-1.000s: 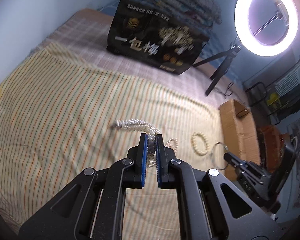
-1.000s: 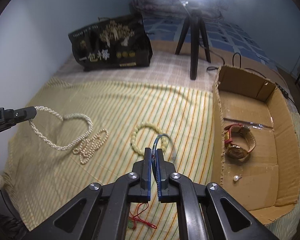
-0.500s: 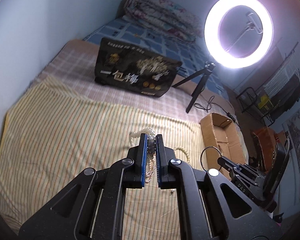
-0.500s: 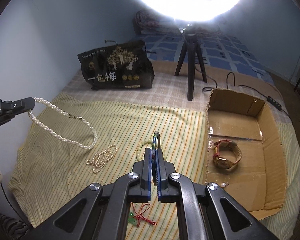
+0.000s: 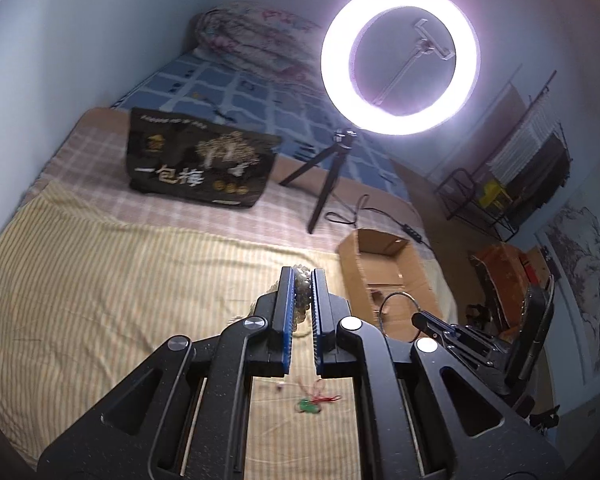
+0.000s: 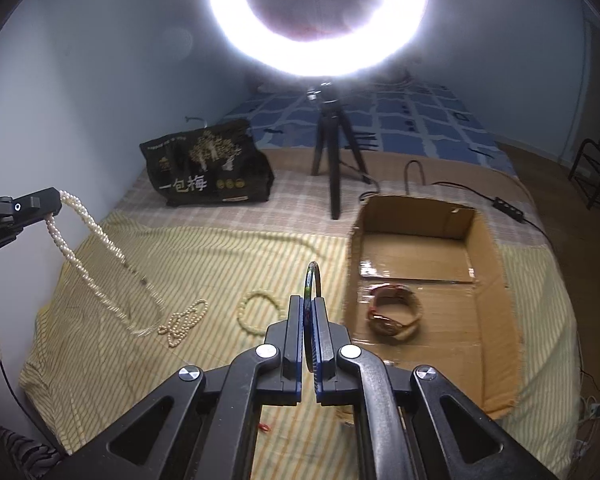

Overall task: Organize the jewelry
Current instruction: 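Lift and carry the necklace in left tool while right tool carries the bangle to the box, then open left tool over the box releasing the necklace while right tool releases the bangle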

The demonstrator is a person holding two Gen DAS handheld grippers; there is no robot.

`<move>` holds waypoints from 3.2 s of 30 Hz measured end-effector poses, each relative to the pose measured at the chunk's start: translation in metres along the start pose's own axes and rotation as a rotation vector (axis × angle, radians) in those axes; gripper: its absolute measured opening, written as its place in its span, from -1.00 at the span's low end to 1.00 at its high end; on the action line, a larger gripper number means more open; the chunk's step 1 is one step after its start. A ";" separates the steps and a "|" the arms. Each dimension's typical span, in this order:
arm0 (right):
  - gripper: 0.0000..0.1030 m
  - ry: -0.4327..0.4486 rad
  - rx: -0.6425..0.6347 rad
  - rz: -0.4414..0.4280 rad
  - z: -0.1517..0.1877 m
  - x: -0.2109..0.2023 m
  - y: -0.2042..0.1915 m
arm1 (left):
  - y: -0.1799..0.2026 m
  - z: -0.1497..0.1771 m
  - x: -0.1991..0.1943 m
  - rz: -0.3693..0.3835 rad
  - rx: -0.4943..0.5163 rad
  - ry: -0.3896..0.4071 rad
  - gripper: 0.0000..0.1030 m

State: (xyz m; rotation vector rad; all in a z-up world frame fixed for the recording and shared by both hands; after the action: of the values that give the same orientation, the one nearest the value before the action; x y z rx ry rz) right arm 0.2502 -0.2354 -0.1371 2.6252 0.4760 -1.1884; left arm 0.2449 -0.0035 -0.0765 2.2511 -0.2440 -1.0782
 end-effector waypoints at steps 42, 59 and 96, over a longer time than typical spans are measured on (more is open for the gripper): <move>-0.98 -0.061 0.182 0.107 0.067 -0.022 0.125 | 0.200 0.077 0.078 0.169 0.202 -0.150 -0.89; -0.98 -0.110 0.222 0.119 0.083 -0.005 0.137 | 0.178 0.116 0.123 0.083 0.244 -0.226 -0.90; 0.05 -0.053 0.199 0.087 0.065 -0.019 0.109 | 0.095 0.080 0.096 -0.068 0.272 -0.145 -0.82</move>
State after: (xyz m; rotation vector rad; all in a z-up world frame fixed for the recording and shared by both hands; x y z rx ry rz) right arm 0.2349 -0.3607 -0.1576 2.7382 0.2418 -1.3367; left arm 0.2562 -0.1548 -0.1180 2.4361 -0.3980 -1.3143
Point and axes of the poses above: each gripper's, at about its wrist camera, not at the fingertips, and x roughly the way its jaws point, y to its right, z to its underside, the point moved 8 cm from there along x, roughly the way its jaws point, and after that the axes turned 15 degrees about -x, right-handed, at the moved point
